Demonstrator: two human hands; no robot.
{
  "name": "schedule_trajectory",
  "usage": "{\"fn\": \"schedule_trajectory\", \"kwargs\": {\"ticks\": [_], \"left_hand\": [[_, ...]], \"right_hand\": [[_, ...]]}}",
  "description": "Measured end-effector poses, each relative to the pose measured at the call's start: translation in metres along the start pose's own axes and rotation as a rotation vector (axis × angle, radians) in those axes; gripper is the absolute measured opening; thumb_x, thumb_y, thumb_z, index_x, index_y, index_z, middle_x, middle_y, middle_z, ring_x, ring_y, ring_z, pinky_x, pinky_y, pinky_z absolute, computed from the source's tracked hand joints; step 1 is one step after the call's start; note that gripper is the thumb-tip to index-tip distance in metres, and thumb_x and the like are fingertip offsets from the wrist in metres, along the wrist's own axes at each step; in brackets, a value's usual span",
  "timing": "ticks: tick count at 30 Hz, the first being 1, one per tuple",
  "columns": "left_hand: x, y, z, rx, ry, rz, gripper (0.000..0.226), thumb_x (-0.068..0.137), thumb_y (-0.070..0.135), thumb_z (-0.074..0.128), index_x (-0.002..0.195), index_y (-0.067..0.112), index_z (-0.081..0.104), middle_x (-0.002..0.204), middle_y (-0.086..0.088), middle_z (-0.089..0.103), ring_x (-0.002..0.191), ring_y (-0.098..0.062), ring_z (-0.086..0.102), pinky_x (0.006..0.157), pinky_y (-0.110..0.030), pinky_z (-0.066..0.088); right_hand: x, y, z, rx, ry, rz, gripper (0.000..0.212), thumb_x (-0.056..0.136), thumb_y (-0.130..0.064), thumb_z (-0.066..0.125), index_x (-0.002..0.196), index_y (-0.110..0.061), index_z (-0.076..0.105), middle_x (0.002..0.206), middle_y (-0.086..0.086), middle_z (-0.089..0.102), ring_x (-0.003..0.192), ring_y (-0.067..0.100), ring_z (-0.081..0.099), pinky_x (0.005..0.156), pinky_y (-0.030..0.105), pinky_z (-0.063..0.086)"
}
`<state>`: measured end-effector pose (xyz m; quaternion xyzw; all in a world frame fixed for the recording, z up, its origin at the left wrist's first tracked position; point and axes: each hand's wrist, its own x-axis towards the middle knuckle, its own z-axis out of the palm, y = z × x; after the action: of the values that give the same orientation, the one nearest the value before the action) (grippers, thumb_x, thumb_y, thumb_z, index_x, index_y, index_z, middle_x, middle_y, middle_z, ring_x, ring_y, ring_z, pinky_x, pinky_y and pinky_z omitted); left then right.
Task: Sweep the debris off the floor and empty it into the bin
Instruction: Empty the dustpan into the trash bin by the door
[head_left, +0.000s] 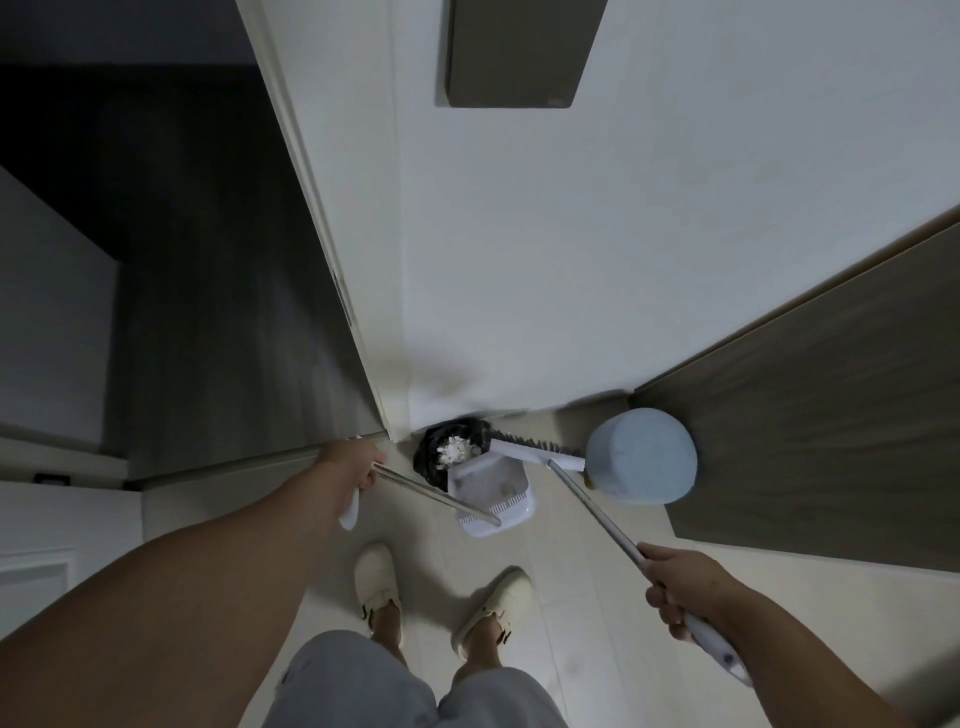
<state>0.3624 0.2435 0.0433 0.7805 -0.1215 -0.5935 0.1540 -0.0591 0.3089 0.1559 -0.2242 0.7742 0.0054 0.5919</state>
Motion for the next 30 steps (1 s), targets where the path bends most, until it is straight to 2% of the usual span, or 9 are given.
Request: {"fn": "schedule_trajectory", "kwargs": {"ticks": [5,9,11,15,17,20,23,27,30], "left_hand": [[-0.009,0.009,0.001,0.043,-0.003,0.06,0.026,0.091,0.002,0.064,0.069,0.005,0.05,0.054,-0.009,0.043,0.023,-0.012,0.029,0.035,-0.015,0.019],[-0.02,0.024,0.007,0.121,-0.019,0.131,0.013,0.09,-0.001,0.064,0.079,-0.002,0.058,0.054,-0.009,0.042,0.029,-0.014,0.035,0.038,-0.017,0.025],[-0.028,0.035,0.015,0.253,-0.082,0.17,0.021,0.095,0.0,0.059,0.074,0.001,0.058,0.048,-0.009,0.044,0.039,-0.019,0.036,0.043,-0.021,0.026],[-0.038,0.054,0.039,0.421,-0.103,0.219,0.02,0.093,0.012,0.066,0.076,0.003,0.062,0.056,-0.007,0.056,0.047,-0.019,0.049,0.046,-0.025,0.041],[-0.043,0.057,0.055,0.465,-0.108,0.233,0.021,0.092,0.013,0.068,0.075,0.003,0.062,0.054,-0.008,0.056,0.045,-0.02,0.047,0.044,-0.025,0.038],[-0.048,0.053,0.084,0.543,-0.126,0.252,0.033,0.089,0.014,0.073,0.064,0.001,0.056,0.042,-0.007,0.05,0.043,-0.022,0.041,0.048,-0.027,0.035],[-0.05,0.039,0.114,0.606,-0.138,0.265,0.038,0.088,0.017,0.073,0.06,0.006,0.05,0.05,-0.01,0.049,0.053,-0.024,0.045,0.057,-0.029,0.037],[-0.057,0.008,0.16,0.586,-0.097,0.226,0.035,0.087,0.017,0.073,0.061,0.005,0.053,0.053,-0.014,0.051,0.042,-0.02,0.046,0.048,-0.025,0.039],[-0.06,-0.015,0.196,0.56,-0.055,0.167,0.026,0.088,0.02,0.072,0.077,-0.001,0.061,0.055,-0.008,0.05,0.04,-0.014,0.043,0.044,-0.023,0.036]], "right_hand": [[-0.01,0.004,-0.001,0.235,-0.031,0.056,0.026,0.101,-0.017,0.045,0.123,-0.025,0.057,0.061,0.008,0.051,0.043,0.015,0.038,0.043,0.021,0.032],[-0.012,0.011,-0.007,0.508,-0.086,0.101,0.014,0.101,-0.02,0.048,0.108,-0.012,0.058,0.061,0.004,0.048,0.042,0.012,0.037,0.038,0.021,0.03],[-0.008,0.015,-0.007,0.574,-0.113,0.11,0.012,0.099,-0.021,0.051,0.092,-0.011,0.052,0.059,0.003,0.045,0.041,0.011,0.036,0.036,0.022,0.03],[0.008,0.01,-0.013,0.712,-0.164,0.103,0.014,0.098,-0.011,0.043,0.085,-0.013,0.042,0.057,0.002,0.039,0.039,0.009,0.033,0.032,0.02,0.03],[0.019,0.012,-0.018,0.741,-0.197,0.124,0.016,0.098,-0.011,0.041,0.083,-0.013,0.041,0.057,0.002,0.04,0.039,0.009,0.034,0.032,0.019,0.033],[0.045,0.025,-0.034,0.656,-0.193,0.249,0.01,0.098,-0.012,0.041,0.088,-0.012,0.043,0.059,0.005,0.047,0.041,0.012,0.04,0.035,0.021,0.039],[0.08,0.038,-0.054,0.423,-0.139,0.361,0.013,0.097,-0.015,0.042,0.085,-0.015,0.048,0.056,0.002,0.051,0.039,0.011,0.041,0.037,0.02,0.035],[0.122,0.046,-0.075,0.354,-0.143,0.344,0.02,0.096,-0.012,0.04,0.078,-0.014,0.048,0.054,0.002,0.049,0.035,0.011,0.04,0.035,0.017,0.031],[0.158,0.046,-0.089,0.263,-0.16,0.229,0.025,0.098,-0.007,0.041,0.074,-0.01,0.049,0.055,0.008,0.047,0.035,0.014,0.039,0.039,0.019,0.029]]}}
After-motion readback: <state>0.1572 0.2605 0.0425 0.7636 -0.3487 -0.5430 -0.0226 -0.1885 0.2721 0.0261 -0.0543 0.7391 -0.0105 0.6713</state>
